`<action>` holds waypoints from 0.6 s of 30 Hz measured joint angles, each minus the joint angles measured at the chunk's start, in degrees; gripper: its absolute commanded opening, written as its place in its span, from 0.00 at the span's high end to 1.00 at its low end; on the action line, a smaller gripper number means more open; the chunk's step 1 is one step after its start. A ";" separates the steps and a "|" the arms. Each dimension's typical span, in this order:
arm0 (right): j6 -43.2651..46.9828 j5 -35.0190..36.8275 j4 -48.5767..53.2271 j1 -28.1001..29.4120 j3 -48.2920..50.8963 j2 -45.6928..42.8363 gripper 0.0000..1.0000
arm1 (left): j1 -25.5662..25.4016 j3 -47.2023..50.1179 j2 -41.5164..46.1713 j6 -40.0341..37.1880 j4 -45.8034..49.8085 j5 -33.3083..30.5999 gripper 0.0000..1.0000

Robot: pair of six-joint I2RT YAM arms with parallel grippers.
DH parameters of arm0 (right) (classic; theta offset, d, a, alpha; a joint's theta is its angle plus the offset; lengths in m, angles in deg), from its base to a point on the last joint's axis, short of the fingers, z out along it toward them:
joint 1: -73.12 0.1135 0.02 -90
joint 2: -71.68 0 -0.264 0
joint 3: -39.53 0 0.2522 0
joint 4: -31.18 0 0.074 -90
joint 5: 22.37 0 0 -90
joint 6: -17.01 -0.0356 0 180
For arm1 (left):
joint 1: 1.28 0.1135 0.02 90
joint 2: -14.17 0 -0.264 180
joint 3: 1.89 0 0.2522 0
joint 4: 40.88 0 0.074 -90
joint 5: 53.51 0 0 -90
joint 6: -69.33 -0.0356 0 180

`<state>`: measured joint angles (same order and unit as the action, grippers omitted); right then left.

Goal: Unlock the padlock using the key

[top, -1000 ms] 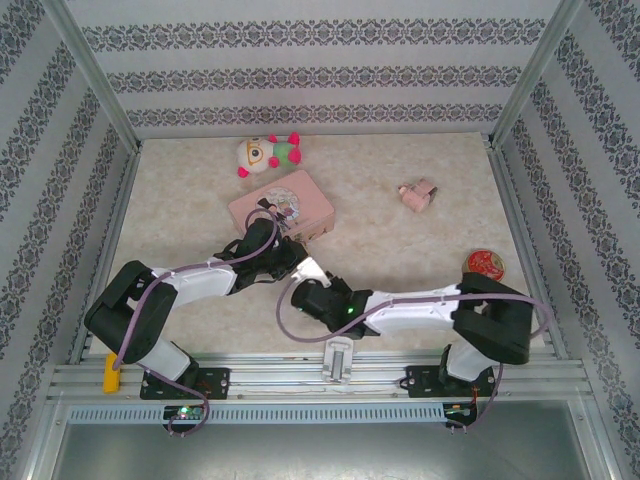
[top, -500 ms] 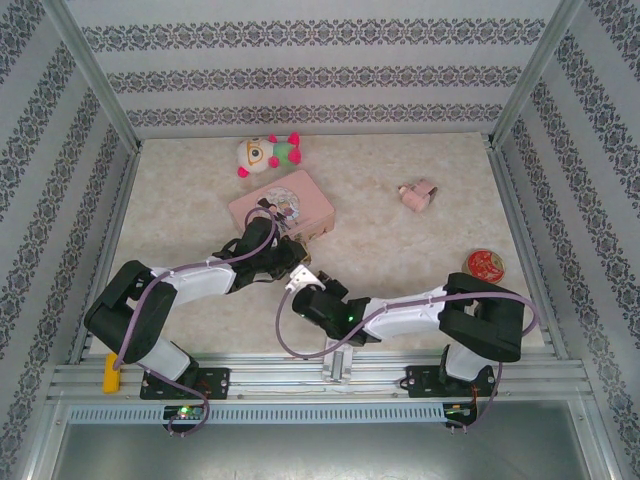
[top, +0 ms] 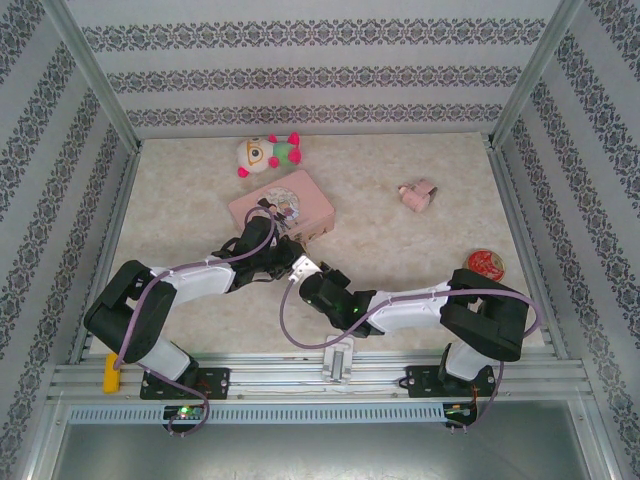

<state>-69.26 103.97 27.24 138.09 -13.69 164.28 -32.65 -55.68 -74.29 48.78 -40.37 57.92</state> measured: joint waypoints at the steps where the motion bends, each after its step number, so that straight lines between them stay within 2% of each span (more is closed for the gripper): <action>1: 0.13 -0.04 -0.07 -0.09 0.00 0.00 0.75 | 0.00 0.00 0.00 0.00 0.00 0.02 1.00; 18: 0.57 -1.92 -2.29 -2.62 -0.42 1.46 0.75 | 0.39 -0.07 -0.04 0.00 0.04 0.85 1.00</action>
<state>-68.69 102.05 24.95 135.47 -14.11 165.74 -32.26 -55.74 -74.34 48.78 -40.33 58.77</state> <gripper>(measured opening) 0.249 0.125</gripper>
